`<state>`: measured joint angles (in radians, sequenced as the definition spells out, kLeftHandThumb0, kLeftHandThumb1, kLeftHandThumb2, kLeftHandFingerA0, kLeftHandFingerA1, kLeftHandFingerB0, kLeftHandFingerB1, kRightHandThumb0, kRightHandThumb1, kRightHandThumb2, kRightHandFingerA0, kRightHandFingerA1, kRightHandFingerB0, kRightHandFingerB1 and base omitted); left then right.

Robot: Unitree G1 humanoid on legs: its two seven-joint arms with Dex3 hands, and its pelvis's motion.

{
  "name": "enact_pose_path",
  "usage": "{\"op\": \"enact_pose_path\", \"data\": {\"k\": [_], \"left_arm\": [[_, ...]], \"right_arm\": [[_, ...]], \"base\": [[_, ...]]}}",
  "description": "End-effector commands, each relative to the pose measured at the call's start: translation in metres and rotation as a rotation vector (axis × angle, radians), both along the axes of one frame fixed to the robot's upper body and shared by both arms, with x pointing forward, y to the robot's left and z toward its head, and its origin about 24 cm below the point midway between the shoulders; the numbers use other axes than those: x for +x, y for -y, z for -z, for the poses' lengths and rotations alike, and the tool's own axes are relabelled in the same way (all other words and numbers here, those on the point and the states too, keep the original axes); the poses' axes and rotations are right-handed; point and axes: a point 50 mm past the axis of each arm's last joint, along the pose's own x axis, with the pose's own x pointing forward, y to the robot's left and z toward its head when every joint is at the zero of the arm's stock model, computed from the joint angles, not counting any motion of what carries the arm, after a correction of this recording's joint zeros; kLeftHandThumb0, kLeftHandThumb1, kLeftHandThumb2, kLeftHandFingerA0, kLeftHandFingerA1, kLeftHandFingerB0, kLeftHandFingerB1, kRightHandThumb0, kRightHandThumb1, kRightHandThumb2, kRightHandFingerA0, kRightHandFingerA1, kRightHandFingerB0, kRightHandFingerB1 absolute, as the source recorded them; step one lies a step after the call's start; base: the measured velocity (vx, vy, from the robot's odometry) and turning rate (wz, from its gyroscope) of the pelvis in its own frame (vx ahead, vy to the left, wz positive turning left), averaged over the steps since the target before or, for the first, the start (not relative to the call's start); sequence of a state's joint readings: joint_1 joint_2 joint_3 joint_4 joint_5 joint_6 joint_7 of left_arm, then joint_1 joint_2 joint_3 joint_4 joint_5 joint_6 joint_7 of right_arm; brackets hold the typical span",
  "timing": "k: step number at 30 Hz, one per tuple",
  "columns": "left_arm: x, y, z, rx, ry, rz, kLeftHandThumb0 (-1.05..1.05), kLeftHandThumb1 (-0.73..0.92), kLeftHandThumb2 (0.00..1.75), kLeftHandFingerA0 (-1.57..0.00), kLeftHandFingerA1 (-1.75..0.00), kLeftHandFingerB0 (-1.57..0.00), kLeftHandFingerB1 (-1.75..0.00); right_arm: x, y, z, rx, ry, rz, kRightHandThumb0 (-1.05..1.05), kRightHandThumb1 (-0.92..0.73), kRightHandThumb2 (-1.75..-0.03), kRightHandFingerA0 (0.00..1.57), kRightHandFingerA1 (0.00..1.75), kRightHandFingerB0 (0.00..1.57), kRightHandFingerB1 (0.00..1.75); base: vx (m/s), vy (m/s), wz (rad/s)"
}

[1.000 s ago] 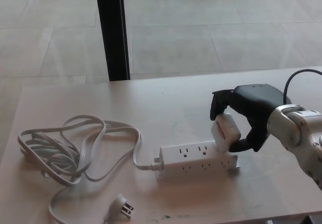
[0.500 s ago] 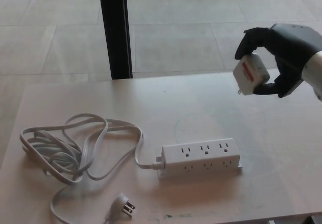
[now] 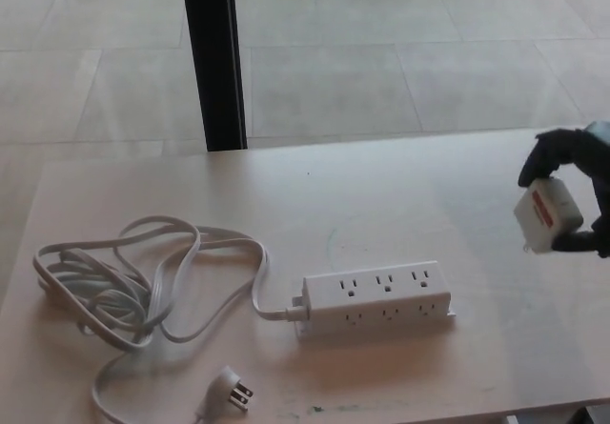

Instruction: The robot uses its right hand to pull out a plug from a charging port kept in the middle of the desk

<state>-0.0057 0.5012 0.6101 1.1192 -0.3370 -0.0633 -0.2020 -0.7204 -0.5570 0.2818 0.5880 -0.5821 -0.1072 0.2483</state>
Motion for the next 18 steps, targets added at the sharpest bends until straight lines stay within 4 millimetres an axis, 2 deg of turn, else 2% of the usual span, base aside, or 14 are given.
{"op": "enact_pose_path", "data": {"k": [1, 2, 3, 4, 6, 7, 8, 9, 10, 12, 14, 16, 17, 18], "left_arm": [[-0.002, -0.004, -0.004, 0.015, 0.016, -0.006, -1.05, 0.89, 0.74, -0.90, -0.63, -0.74, -0.57], [-0.002, -0.004, -0.004, 0.014, 0.016, -0.006, -1.05, 0.88, 0.73, -0.91, -0.63, -0.74, -0.56], [-0.002, -0.004, -0.004, 0.014, 0.019, -0.011, -1.05, 0.87, 0.71, -0.92, -0.64, -0.76, -0.58], [-0.002, -0.004, -0.004, 0.013, 0.019, -0.014, -1.05, 0.86, 0.71, -0.94, -0.63, -0.75, -0.57], [-0.001, -0.004, -0.004, 0.013, 0.022, -0.015, -1.05, 0.86, 0.71, -0.94, -0.63, -0.75, -0.57], [-0.001, -0.004, -0.004, 0.013, 0.022, -0.016, -1.05, 0.86, 0.71, -0.96, -0.63, -0.77, -0.58], [-0.001, -0.004, -0.004, 0.012, 0.023, -0.016, -1.05, 0.89, 0.73, -0.95, -0.63, -0.76, -0.58], [-0.001, -0.005, -0.005, 0.014, 0.021, -0.014, -1.05, 0.89, 0.79, -0.93, -0.62, -0.75, -0.57], [-0.001, -0.005, -0.005, 0.015, 0.019, -0.011, -1.05, 0.89, 0.72, -0.91, -0.62, -0.74, -0.57], [-0.001, -0.005, -0.005, 0.015, 0.018, -0.010, -1.05, 0.89, 0.72, -0.91, -0.62, -0.74, -0.57], [-0.002, -0.005, -0.005, 0.013, 0.025, -0.013, -1.05, 0.86, 0.71, -0.91, -0.63, -0.75, -0.57], [-0.001, -0.005, -0.005, 0.014, 0.024, -0.012, -1.05, 0.87, 0.74, -0.90, -0.63, -0.74, -0.57], [-0.001, -0.005, -0.005, 0.010, 0.027, -0.016, -1.05, 0.86, 0.72, -0.91, -0.64, -0.75, -0.57], [-0.001, -0.005, -0.005, 0.003, 0.032, -0.022, -1.05, 0.86, 0.72, -0.91, -0.64, -0.75, -0.57]], "right_arm": [[-0.011, 0.009, 0.029, -0.245, -0.014, -0.048, -0.29, -0.61, -0.67, 0.89, 1.71, 0.83, 0.98], [-0.012, 0.009, 0.032, -0.272, -0.013, -0.062, -0.27, -0.58, -0.70, 0.88, 1.67, 0.87, 0.93], [-0.013, 0.009, 0.037, -0.306, -0.013, -0.080, -0.27, -0.49, -0.77, 1.02, 1.56, 0.94, 0.92], [-0.014, 0.009, 0.040, -0.315, -0.014, -0.084, -0.24, -0.55, -0.75, 0.90, 1.66, 0.92, 0.84], [-0.014, 0.008, 0.043, -0.323, -0.007, -0.089, -0.24, -0.55, -0.75, 0.90, 1.66, 0.92, 0.84], [-0.014, 0.008, 0.043, -0.324, -0.006, -0.089, -0.24, -0.53, -0.80, 0.93, 1.66, 0.90, 1.02], [-0.014, 0.007, 0.045, -0.338, -0.010, -0.092, -0.33, -0.59, -0.69, 0.88, 1.65, 0.90, 0.82], [-0.015, 0.004, 0.049, -0.339, -0.008, -0.100, -0.29, -0.61, -0.70, 0.88, 1.70, 0.87, 0.78], [-0.015, 0.003, 0.052, -0.337, -0.010, -0.097, -0.28, -0.63, -0.70, 0.91, 1.70, 0.88, 0.75], [-0.014, 0.002, 0.054, -0.337, -0.016, -0.088, -0.28, -0.63, -0.70, 0.91, 1.70, 0.88, 0.75], [-0.013, 0.000, 0.054, -0.229, -0.049, -0.035, -0.28, -0.56, -0.66, 0.86, 1.54, 0.91, 0.67], [-0.012, 0.001, 0.055, -0.203, -0.062, -0.015, -0.28, -0.58, -0.68, 0.85, 1.53, 0.89, 0.65], [-0.012, 0.003, 0.056, -0.196, -0.077, 0.001, -0.30, -0.66, -0.65, 0.78, 1.55, 0.75, 0.55], [-0.012, 0.005, 0.057, -0.193, -0.093, 0.017, -0.30, -0.66, -0.65, 0.78, 1.55, 0.75, 0.55]], "base": [[0.00, 0.000, 0.00], [0.00, 0.000, 0.00], [0.00, 0.000, 0.00], [0.00, 0.000, 0.00], [0.00, 0.000, 0.00], [0.00, 0.000, 0.00], [0.00, 0.000, 0.00], [0.00, 0.000, 0.00], [0.00, 0.000, 0.00], [0.00, 0.000, 0.00], [0.00, 0.000, 0.00], [0.00, 0.000, 0.00], [0.00, 0.000, 0.00], [0.00, 0.000, 0.00]]}}
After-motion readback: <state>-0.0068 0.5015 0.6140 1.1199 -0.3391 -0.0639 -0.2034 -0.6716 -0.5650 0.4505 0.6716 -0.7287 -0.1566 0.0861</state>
